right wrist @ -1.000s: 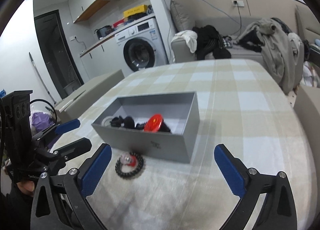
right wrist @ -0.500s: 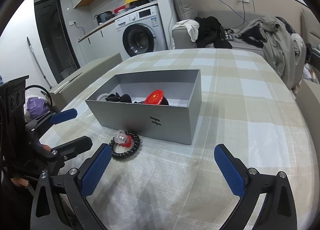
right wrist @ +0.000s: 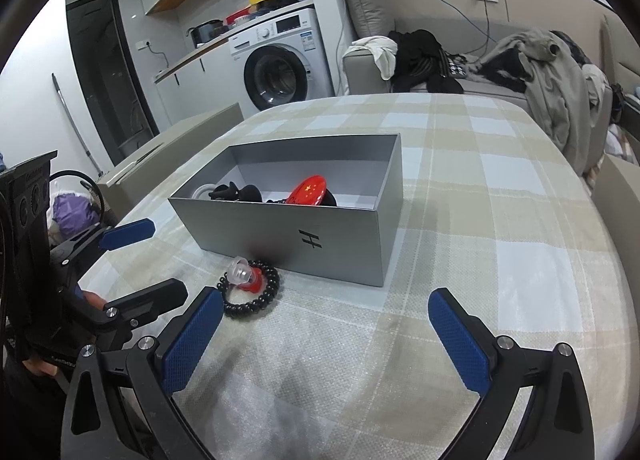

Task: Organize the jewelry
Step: 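Withdraw both tools and move the right tool toward the bead bracelet with red charm, then close the right tool on the bead bracelet with the red charm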

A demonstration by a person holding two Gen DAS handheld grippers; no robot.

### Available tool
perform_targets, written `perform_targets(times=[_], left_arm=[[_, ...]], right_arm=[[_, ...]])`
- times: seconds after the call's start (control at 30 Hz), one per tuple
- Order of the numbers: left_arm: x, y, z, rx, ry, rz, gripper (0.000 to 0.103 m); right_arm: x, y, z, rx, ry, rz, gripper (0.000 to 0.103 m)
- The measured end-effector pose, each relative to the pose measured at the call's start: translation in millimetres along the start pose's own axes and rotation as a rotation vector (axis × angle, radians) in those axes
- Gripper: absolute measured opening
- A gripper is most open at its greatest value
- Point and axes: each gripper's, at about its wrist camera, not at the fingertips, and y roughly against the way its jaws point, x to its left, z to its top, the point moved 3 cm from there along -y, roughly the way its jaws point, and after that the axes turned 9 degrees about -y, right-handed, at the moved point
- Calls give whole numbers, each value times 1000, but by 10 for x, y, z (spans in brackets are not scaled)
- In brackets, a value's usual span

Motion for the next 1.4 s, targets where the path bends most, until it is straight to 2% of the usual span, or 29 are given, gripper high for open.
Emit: perform_targets(times=[0.5,0.57,0.67,0.73,0.83,0.97,1.03,1.2,1.4], left_arm=[[32,-20,4,13,17,0,102],[46,-20,2,13,27,-2,102],[82,-17,-1,13,46,-3,102],[125,-2,-3,4,67,8,102],[198,18,-9,-6,96,40,102],[265,8,-23,1,114,59,102],[275,6,-28,3,119,61,102],[328,22,-49,1,137,69,102],[415,14,-72,13,189,46,102]], right_arm=[[27,25,-5,-4,23,6,103],[58,33,-4,-12,37,11,101],[126,24,-4,-11,54,35,89],[183,-19,-5,10,67,48,76],[289,-108,-13,42,92,65,62],[415,-201,-18,71,128,73,52],[467,-280,-26,98,143,75,43],[536,-413,-32,134,154,87,32],[576,-498,-31,157,169,92,25]])
